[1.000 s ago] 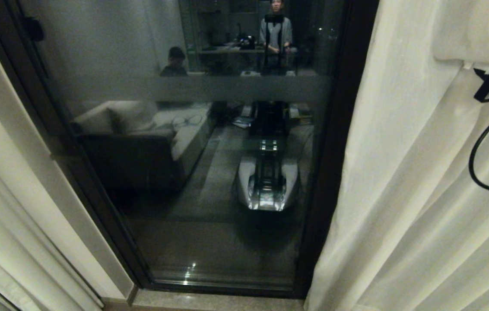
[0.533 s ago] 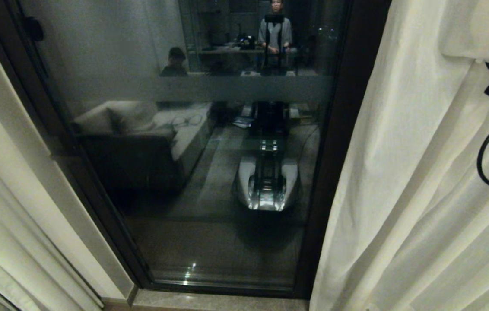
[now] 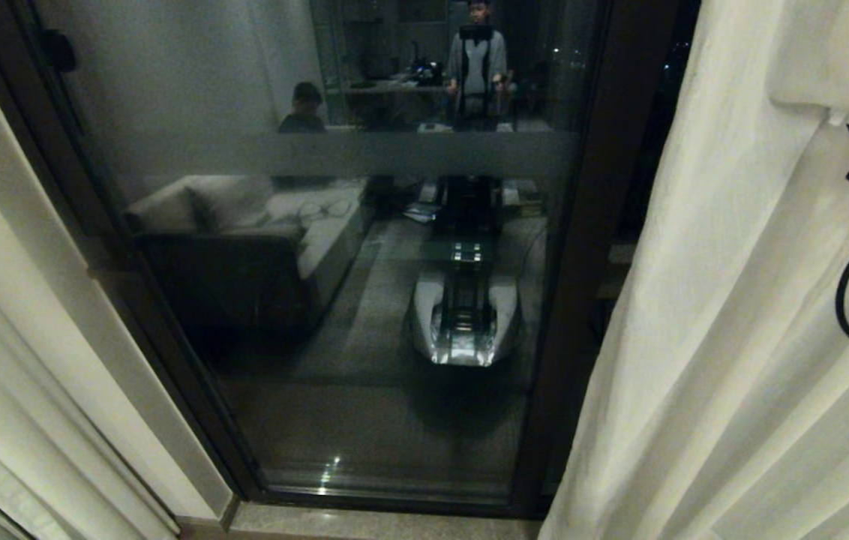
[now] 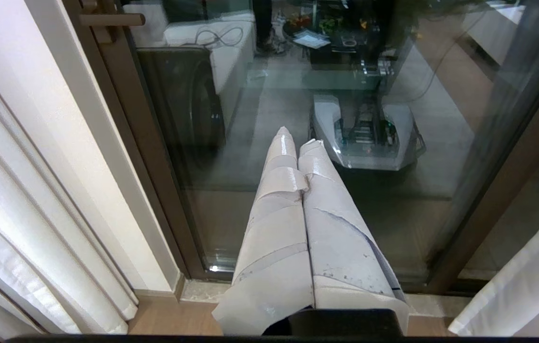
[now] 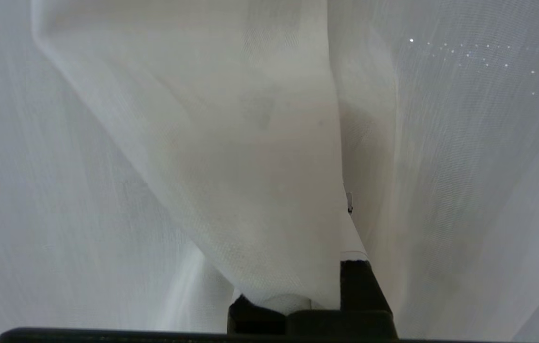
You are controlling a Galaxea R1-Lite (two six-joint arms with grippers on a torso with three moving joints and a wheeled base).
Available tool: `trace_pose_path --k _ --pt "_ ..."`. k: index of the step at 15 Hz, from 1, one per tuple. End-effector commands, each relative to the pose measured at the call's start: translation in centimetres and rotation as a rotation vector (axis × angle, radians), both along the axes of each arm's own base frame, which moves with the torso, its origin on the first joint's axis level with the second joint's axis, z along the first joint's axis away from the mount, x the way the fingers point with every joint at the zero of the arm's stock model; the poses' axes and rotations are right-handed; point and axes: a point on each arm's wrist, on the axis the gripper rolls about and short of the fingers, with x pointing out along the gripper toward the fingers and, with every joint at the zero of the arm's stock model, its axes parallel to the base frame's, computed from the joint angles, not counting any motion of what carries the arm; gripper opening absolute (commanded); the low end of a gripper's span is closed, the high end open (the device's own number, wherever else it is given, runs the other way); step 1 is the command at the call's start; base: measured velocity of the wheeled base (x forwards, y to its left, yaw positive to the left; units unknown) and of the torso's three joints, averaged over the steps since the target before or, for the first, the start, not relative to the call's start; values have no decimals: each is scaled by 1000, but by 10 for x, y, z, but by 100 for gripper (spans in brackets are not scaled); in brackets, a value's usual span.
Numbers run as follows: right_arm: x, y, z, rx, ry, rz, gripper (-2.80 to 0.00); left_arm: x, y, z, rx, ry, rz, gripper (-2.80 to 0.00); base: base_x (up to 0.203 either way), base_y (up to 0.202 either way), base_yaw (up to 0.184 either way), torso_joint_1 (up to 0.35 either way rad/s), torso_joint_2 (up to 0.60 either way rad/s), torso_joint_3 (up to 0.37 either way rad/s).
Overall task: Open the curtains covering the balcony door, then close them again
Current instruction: Pull the inner curtains open on both sides
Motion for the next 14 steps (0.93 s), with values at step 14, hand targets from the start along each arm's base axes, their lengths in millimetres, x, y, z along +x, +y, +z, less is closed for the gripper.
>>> trace_pose_path --k 14 --pt "-6 -1 -11 3 33 -6 -280 0 0 0 0 0 0 -280 0 0 0 0 0 0"
